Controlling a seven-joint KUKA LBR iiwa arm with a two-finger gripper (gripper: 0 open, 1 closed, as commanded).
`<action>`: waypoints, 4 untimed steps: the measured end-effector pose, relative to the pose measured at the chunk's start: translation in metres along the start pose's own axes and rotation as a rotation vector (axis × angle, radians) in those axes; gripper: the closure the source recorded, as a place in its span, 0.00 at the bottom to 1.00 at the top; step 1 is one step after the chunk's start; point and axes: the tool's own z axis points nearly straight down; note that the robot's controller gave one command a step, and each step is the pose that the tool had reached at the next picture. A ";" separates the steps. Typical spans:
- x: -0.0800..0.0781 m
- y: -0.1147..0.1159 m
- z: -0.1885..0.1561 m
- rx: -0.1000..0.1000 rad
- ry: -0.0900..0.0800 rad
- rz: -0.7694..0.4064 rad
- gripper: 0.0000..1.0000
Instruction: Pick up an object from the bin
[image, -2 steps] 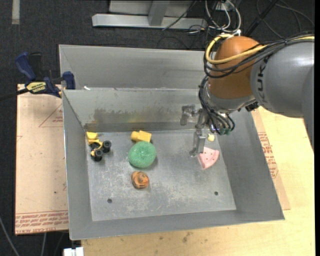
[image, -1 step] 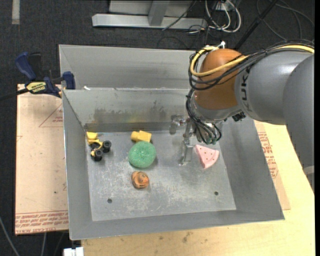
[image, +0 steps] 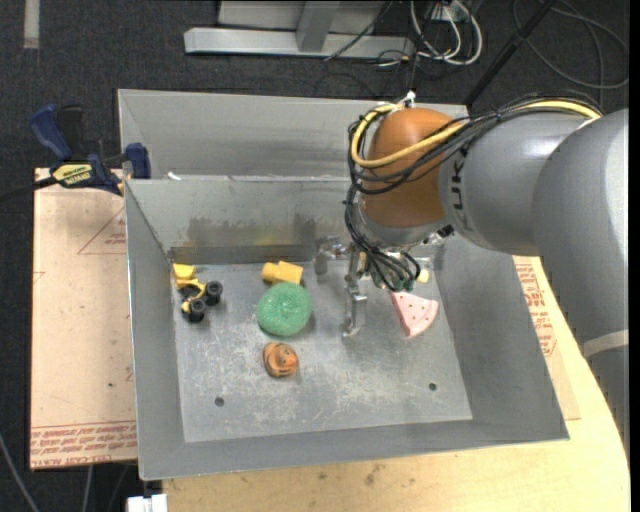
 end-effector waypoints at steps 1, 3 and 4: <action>-0.001 0.018 0.016 -0.004 0.003 -0.053 0.00; -0.005 0.066 0.016 -0.002 -0.002 -0.404 0.00; 0.001 0.092 0.017 -0.004 0.002 -0.340 0.00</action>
Offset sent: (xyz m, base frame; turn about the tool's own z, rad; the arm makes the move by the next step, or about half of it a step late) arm -0.0213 0.0790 -0.0075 -0.4236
